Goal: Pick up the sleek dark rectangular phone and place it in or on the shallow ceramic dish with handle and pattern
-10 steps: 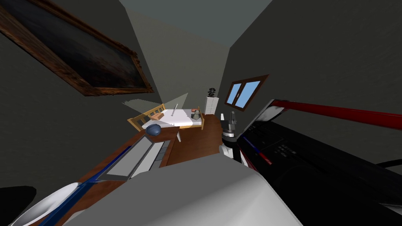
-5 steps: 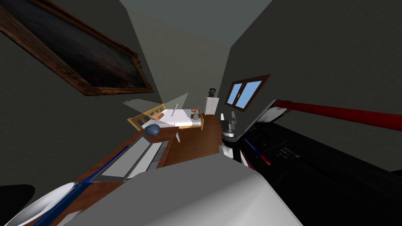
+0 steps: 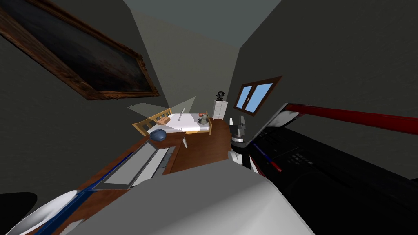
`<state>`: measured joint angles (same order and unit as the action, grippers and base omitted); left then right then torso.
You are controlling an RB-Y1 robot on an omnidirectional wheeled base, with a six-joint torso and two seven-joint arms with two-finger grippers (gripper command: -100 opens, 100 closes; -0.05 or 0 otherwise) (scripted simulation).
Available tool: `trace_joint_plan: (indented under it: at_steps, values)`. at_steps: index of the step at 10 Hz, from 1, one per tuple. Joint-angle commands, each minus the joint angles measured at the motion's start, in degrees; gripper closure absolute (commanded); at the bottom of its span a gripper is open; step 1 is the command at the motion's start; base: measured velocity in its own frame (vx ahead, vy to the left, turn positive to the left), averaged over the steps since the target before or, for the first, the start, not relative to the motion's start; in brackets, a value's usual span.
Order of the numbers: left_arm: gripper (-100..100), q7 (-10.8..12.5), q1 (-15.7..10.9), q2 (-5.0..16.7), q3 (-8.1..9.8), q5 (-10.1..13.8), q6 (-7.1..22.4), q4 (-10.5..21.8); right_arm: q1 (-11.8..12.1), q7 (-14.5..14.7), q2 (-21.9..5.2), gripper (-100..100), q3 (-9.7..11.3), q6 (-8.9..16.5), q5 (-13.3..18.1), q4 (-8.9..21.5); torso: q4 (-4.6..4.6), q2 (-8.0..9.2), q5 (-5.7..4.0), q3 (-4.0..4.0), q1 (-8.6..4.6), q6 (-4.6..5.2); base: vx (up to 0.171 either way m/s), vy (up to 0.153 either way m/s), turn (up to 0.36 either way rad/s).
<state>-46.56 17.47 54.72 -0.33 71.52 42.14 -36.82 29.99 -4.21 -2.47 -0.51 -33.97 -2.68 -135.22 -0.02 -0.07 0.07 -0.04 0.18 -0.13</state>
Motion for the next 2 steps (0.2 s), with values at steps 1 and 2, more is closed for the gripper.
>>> trace_joint_plan:
  at_steps: [1,2]
  values:
    - [0,0.0,0.0,0.0,0.0,0.0,0.0,0.0,0.0,0.0,0.0,0,0.0,0.0,0.0,0.0,0.0,0.0,0.0,0.0,0.0,0.0,0.0,0.0,0.0]
    - [0,0.0,0.0,0.0,0.0,0.0,0.0,0.0,0.0,0.0,0.0,0,0.0,0.0,0.0,0.0,0.0,0.0,0.0,0.0,0.0,0.0,0.0,0.0,0.0]
